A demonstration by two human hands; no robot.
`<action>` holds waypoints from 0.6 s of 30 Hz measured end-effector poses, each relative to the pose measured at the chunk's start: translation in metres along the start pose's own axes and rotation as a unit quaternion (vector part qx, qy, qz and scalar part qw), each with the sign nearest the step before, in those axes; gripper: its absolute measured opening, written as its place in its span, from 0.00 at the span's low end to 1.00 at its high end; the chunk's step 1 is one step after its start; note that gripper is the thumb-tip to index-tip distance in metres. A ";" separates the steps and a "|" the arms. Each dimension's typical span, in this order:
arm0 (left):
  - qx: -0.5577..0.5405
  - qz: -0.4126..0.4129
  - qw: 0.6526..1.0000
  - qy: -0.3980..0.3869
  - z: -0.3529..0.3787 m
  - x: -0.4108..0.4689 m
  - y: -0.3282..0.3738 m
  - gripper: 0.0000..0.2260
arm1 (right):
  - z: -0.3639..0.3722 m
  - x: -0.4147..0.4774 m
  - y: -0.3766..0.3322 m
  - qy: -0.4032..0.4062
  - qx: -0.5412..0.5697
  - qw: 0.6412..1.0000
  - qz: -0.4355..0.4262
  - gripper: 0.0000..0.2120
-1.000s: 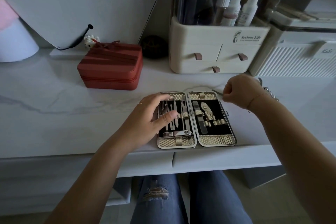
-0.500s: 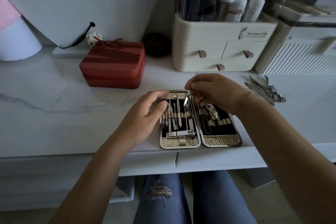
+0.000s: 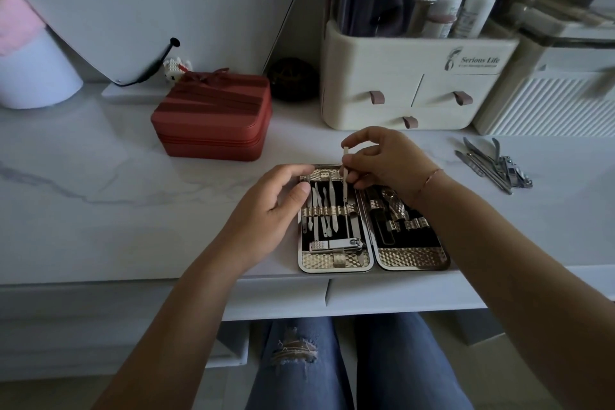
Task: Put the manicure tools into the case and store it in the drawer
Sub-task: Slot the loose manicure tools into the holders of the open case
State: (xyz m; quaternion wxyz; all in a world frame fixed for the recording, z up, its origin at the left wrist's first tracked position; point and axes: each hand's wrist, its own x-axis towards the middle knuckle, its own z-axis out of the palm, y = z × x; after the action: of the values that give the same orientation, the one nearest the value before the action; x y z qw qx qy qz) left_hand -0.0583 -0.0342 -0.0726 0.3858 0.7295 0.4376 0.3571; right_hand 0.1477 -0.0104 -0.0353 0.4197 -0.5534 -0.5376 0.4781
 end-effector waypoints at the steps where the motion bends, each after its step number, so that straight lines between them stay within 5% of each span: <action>1: 0.002 -0.001 1.000 0.000 0.000 0.000 -0.001 0.17 | 0.001 0.001 0.001 0.003 0.007 1.000 -0.001 0.06; 18: -0.019 -0.009 1.000 0.002 0.002 0.001 -0.002 0.18 | 0.003 0.010 -0.002 -0.019 -0.221 0.975 -0.022 0.06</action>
State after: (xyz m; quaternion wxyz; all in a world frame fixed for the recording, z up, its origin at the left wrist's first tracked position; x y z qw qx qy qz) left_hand -0.0570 -0.0326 -0.0751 0.4016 0.7174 0.4384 0.3631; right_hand 0.1445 -0.0007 -0.0349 0.2871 -0.6113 -0.6498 0.3488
